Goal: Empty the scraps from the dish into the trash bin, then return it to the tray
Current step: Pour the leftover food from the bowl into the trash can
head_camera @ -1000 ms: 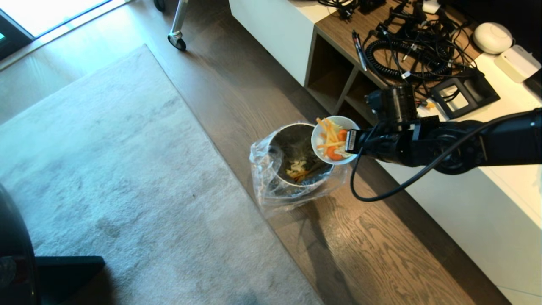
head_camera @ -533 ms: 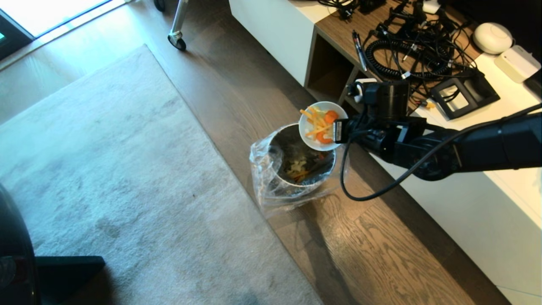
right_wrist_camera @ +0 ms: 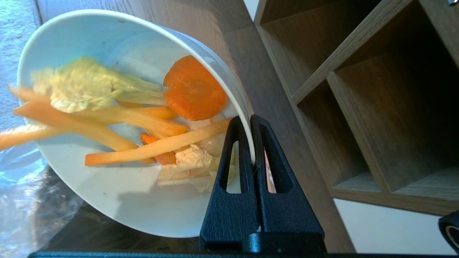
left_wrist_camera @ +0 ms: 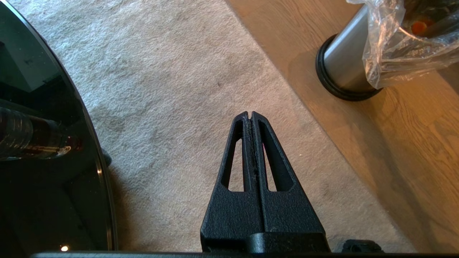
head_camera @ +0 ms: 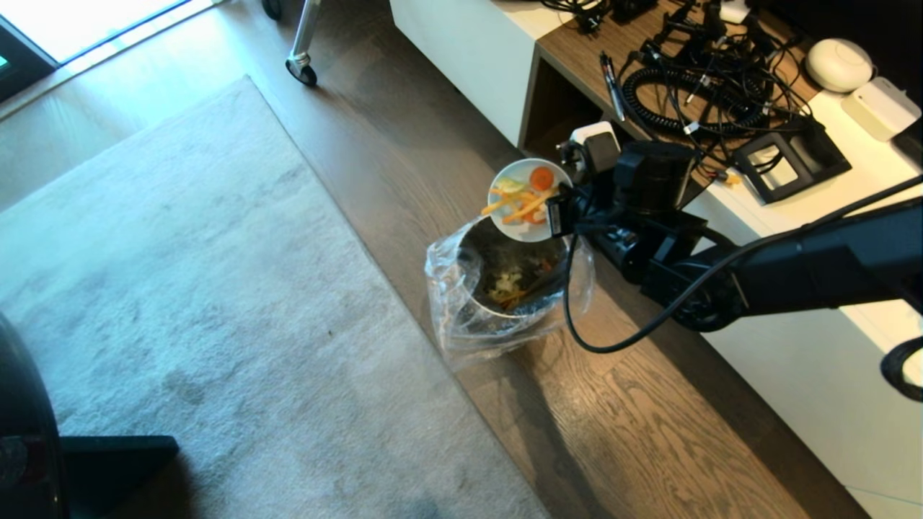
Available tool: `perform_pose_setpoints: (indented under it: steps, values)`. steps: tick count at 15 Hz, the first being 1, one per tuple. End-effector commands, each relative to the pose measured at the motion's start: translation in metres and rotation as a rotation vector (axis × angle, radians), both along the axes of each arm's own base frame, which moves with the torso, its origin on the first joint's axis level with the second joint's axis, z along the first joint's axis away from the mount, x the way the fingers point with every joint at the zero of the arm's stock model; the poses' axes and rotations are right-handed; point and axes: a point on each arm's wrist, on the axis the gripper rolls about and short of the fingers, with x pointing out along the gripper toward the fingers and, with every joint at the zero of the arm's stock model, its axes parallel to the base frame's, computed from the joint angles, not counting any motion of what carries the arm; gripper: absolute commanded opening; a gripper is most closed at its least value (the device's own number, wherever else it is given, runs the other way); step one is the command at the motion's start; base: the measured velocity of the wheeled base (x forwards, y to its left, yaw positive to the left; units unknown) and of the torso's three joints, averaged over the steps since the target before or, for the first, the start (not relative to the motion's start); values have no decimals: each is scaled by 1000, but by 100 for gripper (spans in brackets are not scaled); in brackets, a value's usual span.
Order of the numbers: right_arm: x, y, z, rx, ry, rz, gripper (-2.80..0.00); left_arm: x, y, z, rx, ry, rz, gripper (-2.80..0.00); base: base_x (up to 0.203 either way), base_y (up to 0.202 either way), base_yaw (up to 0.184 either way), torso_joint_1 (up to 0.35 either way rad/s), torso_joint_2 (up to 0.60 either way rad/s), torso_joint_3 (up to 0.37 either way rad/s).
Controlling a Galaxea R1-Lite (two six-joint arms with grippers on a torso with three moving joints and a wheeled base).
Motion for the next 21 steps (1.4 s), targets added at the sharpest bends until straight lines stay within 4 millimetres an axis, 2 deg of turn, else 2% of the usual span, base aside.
perform_pose_setpoints:
  steps: [1,7,12,14,18,21]
  values:
    - [-2,-1,-4,-22,-24,-3,-280,0,0,0,-1,-1,0,-280,0,0,0,0,0,0]
    - [-8,-3,-15,-122,-141,36,-280,0,0,0,-1,-1,0,-280,0,0,0,0,0,0]
    - [-7,-1,-19,-234,-309,48,-280,0,0,0,-1,-1,0,-280,0,0,0,0,0,0]
    - [-11,-1,-23,-291,-339,114,-280,0,0,0,-1,-1,0,-280,0,0,0,0,0,0]
    - [-11,0,-23,-367,-477,163,-280,0,0,0,-1,-1,0,-280,0,0,0,0,0,0]
    - [-10,-2,-22,-417,-515,161,-280,0,0,0,-1,0,0,-280,0,0,0,0,0,0]
